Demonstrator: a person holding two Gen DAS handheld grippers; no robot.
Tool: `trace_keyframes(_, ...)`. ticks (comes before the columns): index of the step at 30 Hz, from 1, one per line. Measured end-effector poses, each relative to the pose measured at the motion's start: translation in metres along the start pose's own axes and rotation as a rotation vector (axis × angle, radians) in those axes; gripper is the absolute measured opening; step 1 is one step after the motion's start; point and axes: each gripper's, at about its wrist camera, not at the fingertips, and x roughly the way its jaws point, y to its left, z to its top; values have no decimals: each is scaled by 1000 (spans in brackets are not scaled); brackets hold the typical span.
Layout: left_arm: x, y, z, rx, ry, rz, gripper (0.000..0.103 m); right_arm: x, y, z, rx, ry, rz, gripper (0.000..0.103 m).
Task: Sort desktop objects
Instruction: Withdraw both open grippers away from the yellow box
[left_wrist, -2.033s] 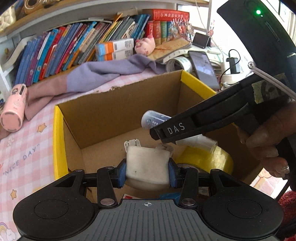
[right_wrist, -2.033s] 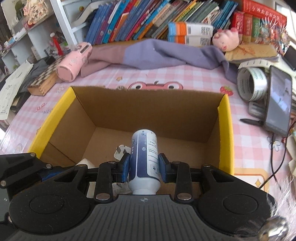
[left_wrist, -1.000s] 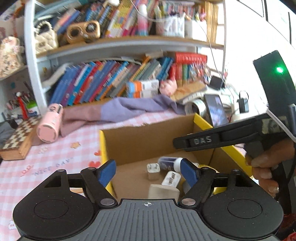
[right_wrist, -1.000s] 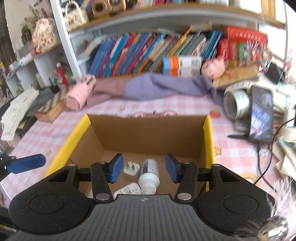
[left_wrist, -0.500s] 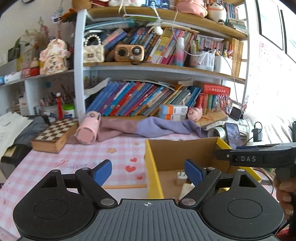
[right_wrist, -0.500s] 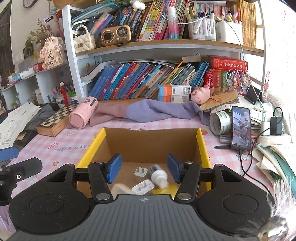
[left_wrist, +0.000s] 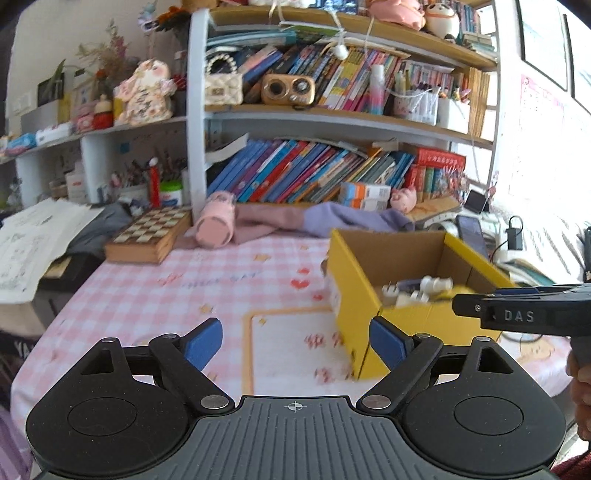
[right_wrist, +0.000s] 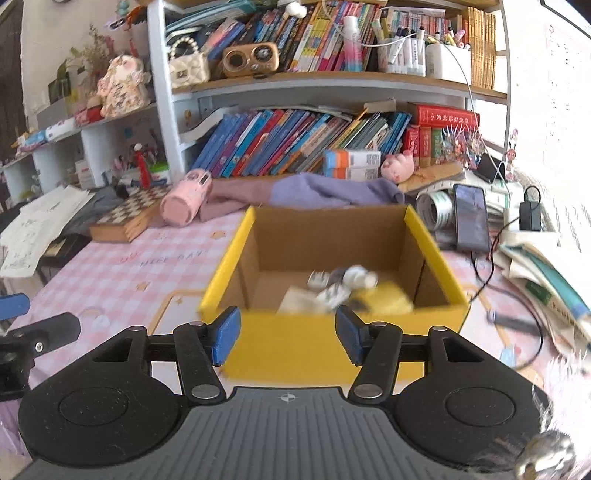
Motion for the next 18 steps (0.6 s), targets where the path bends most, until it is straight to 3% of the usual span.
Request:
trace_keyframes(10, -35, 18, -38, 43, 89, 56, 100, -34, 41, -49, 18, 65, 15, 63)
trace_keyframes(15, -45, 24, -50, 46, 134, 64, 102, -45, 52, -63, 26, 106, 15, 70)
trace_keyframes(18, -49, 26, -53, 48, 149, 62, 102, -48, 55, -67, 25, 125, 18, 79)
